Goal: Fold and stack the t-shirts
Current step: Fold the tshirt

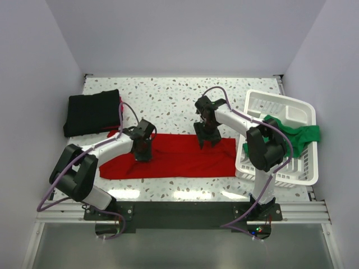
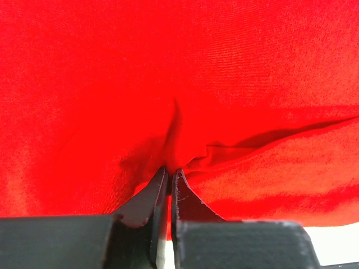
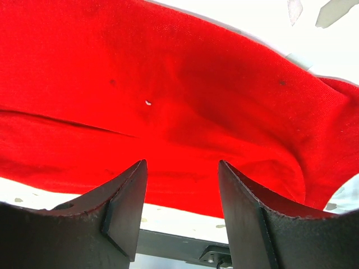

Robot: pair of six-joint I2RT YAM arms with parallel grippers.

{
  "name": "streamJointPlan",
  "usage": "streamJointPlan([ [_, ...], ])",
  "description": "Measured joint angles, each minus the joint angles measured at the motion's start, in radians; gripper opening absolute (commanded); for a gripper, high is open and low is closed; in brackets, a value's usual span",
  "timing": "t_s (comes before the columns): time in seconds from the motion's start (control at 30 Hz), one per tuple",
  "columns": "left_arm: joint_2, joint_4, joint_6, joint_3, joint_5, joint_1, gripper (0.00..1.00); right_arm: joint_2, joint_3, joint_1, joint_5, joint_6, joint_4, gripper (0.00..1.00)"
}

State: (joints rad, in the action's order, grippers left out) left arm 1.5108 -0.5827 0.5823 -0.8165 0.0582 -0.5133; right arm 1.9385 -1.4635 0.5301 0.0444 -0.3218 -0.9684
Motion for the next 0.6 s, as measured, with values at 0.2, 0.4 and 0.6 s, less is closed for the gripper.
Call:
streamJointPlan([
  [0.2,0.004,-0.044,0.000,-0.056,-0.006,-0.005,0.00,0.000,0.000,0.000,0.000,0.000,0.000,0.57],
  [0.4,0.003,-0.051,0.003,-0.102,-0.068,-0.006,0.00,0.000,0.000,0.000,0.000,0.000,0.000,0.57],
  [0.6,0.005,-0.052,0.009,-0.101,-0.146,-0.006,0.00,0.000,0.000,0.000,0.000,0.000,-0.001,0.57],
])
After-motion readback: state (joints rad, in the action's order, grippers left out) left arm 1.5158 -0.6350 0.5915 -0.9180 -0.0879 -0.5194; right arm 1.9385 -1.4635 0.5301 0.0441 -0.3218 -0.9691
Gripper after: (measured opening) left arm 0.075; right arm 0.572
